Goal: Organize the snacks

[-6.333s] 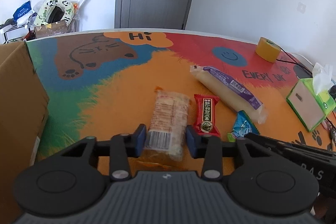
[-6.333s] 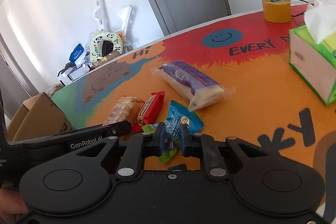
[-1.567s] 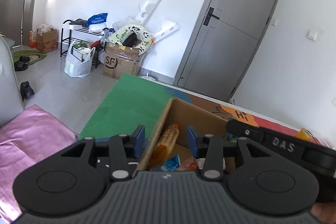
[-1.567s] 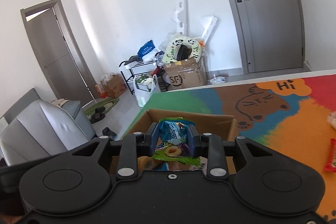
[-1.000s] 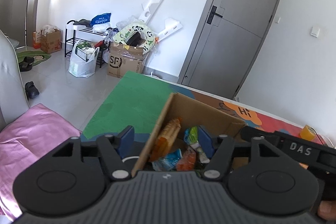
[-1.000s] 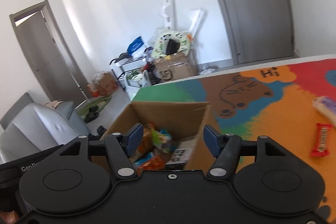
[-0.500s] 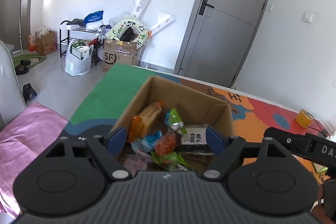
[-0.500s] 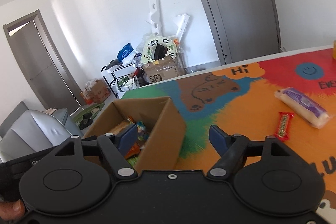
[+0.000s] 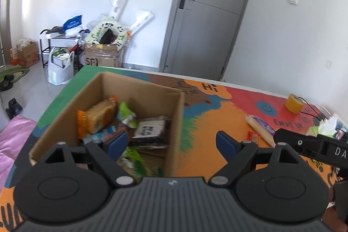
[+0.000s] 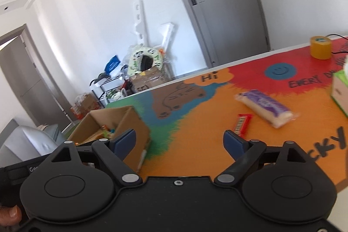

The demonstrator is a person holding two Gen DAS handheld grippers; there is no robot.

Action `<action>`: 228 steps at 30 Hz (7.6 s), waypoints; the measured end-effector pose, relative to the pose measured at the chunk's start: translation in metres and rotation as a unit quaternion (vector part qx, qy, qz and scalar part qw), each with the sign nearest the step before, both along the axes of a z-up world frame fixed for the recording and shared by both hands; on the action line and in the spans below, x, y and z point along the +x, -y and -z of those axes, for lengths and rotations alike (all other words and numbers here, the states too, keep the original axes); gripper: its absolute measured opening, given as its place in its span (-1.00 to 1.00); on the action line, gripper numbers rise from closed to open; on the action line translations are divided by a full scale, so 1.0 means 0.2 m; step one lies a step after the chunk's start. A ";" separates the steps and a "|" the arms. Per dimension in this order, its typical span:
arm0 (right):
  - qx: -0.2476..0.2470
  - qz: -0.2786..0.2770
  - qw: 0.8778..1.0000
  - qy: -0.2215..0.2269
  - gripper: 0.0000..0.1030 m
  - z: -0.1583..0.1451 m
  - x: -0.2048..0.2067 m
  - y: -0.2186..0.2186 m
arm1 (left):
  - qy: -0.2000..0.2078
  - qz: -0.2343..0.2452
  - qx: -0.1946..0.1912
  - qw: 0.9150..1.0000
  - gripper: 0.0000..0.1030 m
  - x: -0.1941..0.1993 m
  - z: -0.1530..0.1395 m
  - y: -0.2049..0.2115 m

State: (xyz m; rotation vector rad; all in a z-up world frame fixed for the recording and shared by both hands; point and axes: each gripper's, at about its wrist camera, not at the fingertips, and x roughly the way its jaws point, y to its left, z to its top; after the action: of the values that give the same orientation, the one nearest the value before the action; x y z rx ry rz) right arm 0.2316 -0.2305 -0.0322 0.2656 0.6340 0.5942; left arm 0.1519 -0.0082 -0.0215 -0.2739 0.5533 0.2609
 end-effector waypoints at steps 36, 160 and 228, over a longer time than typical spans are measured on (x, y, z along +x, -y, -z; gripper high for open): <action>0.023 0.087 0.996 -0.019 0.35 0.21 0.35 0.50 | -0.017 0.066 0.000 0.998 0.65 0.52 0.16 0.50; 0.054 -0.039 0.998 -0.001 -0.53 -0.03 -0.09 -0.27 | 0.056 -0.037 -0.024 0.997 -0.64 -0.26 -0.08 -0.28; -0.014 0.008 1.000 0.025 1.00 -0.13 -0.39 -0.02 | 0.006 0.011 0.001 1.000 0.90 -0.47 -0.15 -0.14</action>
State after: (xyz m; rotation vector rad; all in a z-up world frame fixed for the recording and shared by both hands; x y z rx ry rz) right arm 0.1537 -0.2273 -0.0053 0.2292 0.5914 0.5743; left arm 0.0572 0.0200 0.0083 -0.2673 0.5435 0.2379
